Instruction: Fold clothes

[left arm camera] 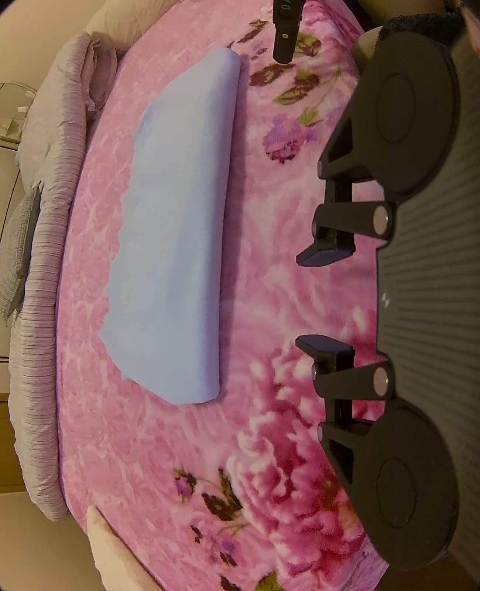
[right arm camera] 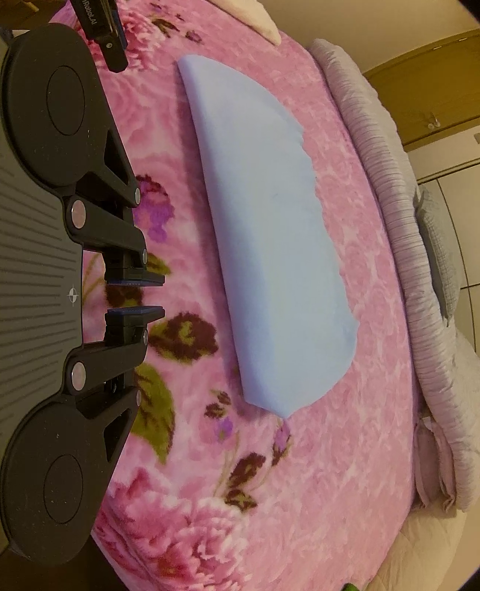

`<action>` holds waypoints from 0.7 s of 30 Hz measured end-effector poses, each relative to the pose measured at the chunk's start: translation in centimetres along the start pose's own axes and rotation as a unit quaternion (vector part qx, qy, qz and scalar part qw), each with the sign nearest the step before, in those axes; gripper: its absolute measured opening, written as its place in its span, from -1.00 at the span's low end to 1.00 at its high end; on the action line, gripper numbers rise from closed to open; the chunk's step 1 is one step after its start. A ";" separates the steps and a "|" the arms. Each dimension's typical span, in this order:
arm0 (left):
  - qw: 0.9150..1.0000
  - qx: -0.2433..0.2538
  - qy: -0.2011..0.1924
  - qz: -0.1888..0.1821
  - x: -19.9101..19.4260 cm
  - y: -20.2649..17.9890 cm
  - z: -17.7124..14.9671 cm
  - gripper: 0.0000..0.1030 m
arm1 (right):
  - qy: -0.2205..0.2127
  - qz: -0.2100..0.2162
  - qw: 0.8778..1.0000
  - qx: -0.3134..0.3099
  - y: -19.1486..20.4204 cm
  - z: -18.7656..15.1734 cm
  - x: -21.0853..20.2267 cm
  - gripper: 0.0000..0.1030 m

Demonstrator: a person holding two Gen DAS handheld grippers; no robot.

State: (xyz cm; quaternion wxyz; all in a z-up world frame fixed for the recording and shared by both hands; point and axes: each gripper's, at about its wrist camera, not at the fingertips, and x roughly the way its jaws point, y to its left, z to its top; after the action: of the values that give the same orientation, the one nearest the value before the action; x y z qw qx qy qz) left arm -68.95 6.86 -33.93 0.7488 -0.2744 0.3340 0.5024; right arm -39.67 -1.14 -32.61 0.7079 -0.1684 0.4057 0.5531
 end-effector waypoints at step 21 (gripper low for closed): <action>0.999 -0.010 -0.004 -0.030 2.6 2.0 2.0 -0.30 | -0.039 0.167 0.932 0.320 -9.9 1.3 2.7 -0.78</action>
State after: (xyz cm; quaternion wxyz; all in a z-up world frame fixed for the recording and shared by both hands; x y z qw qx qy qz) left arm -69.68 10.53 -34.90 0.7622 -0.2896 0.3179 0.4838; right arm -29.93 -1.81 -35.96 0.6368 0.1584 0.5556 0.5105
